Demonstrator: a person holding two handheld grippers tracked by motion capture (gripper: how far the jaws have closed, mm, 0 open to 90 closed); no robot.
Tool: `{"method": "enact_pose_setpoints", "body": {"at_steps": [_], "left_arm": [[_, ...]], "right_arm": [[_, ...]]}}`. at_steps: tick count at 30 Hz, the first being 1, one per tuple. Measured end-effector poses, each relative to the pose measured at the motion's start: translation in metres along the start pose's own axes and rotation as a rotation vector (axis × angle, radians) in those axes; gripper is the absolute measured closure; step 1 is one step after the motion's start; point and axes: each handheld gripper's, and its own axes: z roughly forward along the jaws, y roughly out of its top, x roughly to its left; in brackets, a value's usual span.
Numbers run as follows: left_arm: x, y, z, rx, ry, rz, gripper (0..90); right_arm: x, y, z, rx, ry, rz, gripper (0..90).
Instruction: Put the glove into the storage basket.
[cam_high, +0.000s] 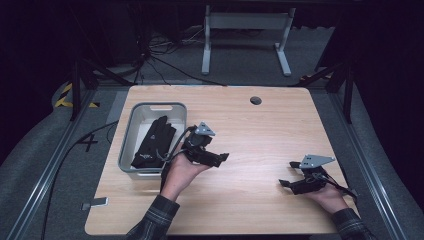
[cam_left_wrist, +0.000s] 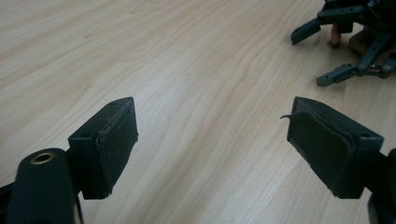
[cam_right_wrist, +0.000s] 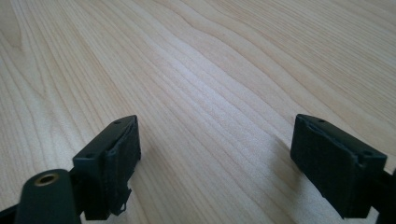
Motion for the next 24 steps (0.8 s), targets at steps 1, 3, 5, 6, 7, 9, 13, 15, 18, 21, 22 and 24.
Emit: {"method": "enact_pose_setpoints", "body": {"at_steps": [1, 3, 5, 6, 7, 9, 13, 15, 18, 21, 22, 24], "left_arm": [[-0.003, 0.000, 0.002, 0.004, -0.007, 0.007, 16.2], [-0.012, -0.002, 0.012, 0.012, -0.018, 0.026, 15.8], [-0.017, -0.004, 0.019, 0.015, -0.017, 0.031, 15.1], [-0.021, -0.006, 0.022, 0.018, -0.019, 0.035, 14.8], [-0.024, -0.007, 0.026, 0.021, -0.016, 0.040, 14.4], [-0.031, -0.010, 0.034, 0.029, -0.026, 0.053, 13.8], [-0.038, -0.016, 0.045, 0.039, -0.035, 0.065, 13.4], [-0.040, -0.020, 0.051, 0.038, -0.046, 0.068, 13.1], [-0.042, -0.026, 0.060, 0.052, -0.047, 0.075, 12.4], [-0.045, -0.032, 0.067, 0.064, -0.040, 0.079, 11.4], [-0.045, -0.034, 0.069, 0.072, -0.045, 0.081, 11.4], [-0.047, -0.038, 0.074, 0.080, -0.042, 0.089, 11.3]], "right_arm": [[0.000, 0.000, 0.000, -0.001, 0.001, 0.002, 16.7], [0.000, 0.000, 0.000, -0.001, 0.002, -0.001, 16.4], [0.000, 0.000, 0.000, 0.001, 0.002, -0.002, 16.2], [0.000, 0.000, 0.000, 0.001, 0.003, -0.002, 16.1], [0.000, 0.000, 0.000, 0.001, 0.002, -0.002, 16.1], [0.000, 0.000, 0.000, 0.000, 0.003, -0.002, 16.1], [0.000, 0.000, 0.000, 0.001, 0.002, -0.002, 16.1], [0.000, 0.000, 0.000, 0.001, 0.004, -0.002, 16.1], [0.000, 0.000, 0.000, 0.000, 0.004, -0.002, 16.1], [0.000, 0.000, 0.000, 0.001, 0.004, -0.002, 16.1], [0.000, 0.000, 0.000, 0.001, 0.004, -0.002, 16.0], [0.000, 0.000, 0.000, 0.000, 0.004, -0.002, 16.0]]}}
